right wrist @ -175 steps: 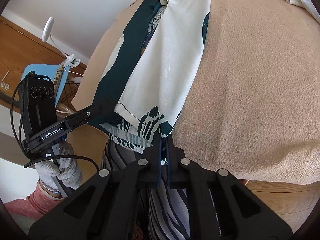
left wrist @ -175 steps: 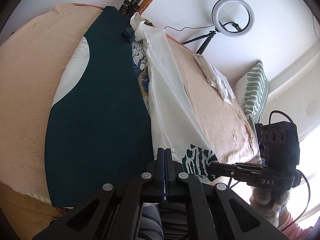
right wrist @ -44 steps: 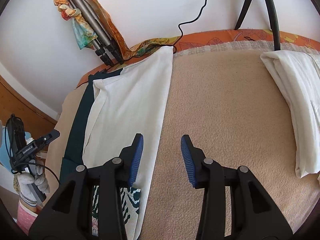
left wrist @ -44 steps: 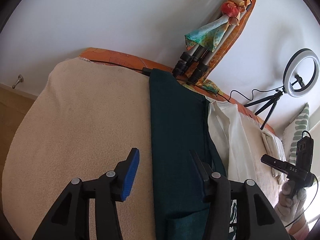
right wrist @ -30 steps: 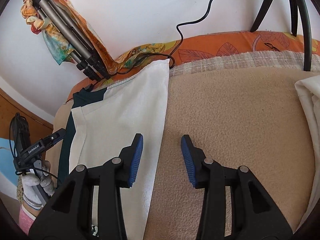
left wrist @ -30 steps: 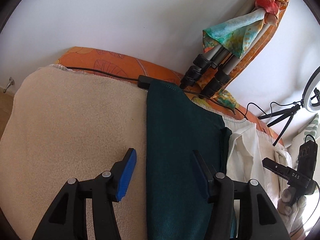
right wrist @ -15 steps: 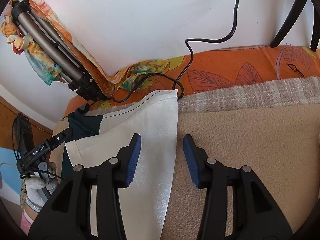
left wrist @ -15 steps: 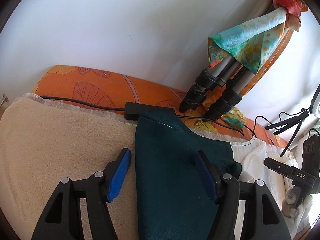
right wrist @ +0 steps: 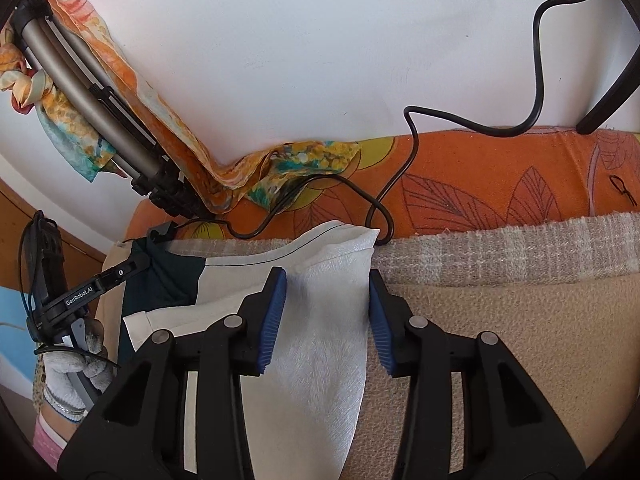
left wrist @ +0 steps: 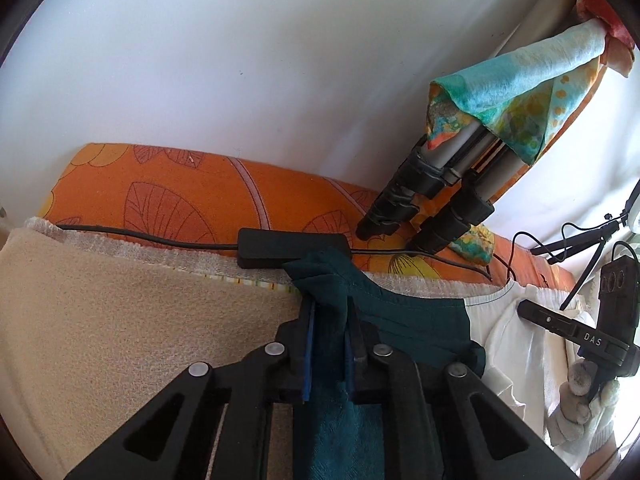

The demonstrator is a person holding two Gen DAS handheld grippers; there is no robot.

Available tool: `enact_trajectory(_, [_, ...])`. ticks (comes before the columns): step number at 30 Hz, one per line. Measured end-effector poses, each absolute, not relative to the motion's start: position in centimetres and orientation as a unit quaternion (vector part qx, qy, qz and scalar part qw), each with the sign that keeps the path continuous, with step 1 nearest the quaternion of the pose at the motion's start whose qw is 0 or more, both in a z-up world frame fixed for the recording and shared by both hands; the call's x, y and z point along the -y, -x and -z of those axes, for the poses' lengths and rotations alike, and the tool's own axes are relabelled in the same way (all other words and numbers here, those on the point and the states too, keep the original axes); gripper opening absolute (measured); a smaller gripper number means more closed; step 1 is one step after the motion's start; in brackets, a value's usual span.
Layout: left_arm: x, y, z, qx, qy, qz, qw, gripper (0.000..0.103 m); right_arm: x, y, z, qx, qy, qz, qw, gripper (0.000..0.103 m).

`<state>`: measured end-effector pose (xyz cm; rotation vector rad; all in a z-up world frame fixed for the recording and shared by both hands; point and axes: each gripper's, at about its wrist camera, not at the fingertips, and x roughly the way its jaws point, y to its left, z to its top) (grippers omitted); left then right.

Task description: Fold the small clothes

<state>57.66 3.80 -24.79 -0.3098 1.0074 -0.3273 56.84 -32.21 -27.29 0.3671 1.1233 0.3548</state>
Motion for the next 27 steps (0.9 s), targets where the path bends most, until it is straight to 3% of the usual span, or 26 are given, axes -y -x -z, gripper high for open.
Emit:
enact_trajectory(6, [-3.8,-55.9,22.8,-0.46,0.166,0.19,0.851,0.0,32.2,-55.4,25.4,-0.516,-0.167,-0.187,0.819,0.006])
enact_trajectory(27, [-5.6,-41.0,15.3,-0.408,0.153,0.242,0.867,0.0,31.5,-40.9,14.0,-0.466,-0.131,-0.251,0.838,0.006])
